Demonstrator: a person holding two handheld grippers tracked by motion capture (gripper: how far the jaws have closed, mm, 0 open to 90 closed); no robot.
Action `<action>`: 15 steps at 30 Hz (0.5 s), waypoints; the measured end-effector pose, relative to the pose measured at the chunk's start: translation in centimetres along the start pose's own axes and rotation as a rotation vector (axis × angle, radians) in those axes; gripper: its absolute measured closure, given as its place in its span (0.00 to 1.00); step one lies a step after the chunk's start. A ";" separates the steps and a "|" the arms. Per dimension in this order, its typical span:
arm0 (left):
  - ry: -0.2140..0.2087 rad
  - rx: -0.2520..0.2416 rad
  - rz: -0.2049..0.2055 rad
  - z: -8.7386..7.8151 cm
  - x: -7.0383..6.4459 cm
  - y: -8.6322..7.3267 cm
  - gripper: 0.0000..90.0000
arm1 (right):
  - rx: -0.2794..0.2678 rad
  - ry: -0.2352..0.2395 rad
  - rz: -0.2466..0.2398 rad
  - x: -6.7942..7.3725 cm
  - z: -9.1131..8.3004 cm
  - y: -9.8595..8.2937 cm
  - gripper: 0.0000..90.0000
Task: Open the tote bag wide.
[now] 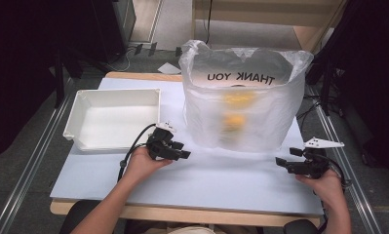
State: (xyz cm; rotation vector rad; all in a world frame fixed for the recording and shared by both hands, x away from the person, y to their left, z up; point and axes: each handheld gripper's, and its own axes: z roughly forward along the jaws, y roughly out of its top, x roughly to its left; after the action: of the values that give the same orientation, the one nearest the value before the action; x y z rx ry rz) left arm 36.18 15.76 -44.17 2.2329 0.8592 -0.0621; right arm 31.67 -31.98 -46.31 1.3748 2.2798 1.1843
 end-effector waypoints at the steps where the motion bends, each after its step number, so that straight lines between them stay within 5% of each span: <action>1: 0.000 -0.002 0.001 0.0 -0.1 0.0 0.54 | -0.001 0.001 -0.006 0.0 0.0 0.0 0.25; 15: 0.015 -0.006 -0.008 0.1 0.1 -0.2 0.55 | -0.015 0.012 -0.011 0.1 -0.2 0.5 0.37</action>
State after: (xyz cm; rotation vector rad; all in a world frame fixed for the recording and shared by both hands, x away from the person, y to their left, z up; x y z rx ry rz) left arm 36.18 15.90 -44.42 2.2267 0.8758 -0.0461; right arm 31.79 -31.85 -45.79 1.3513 2.2786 1.2073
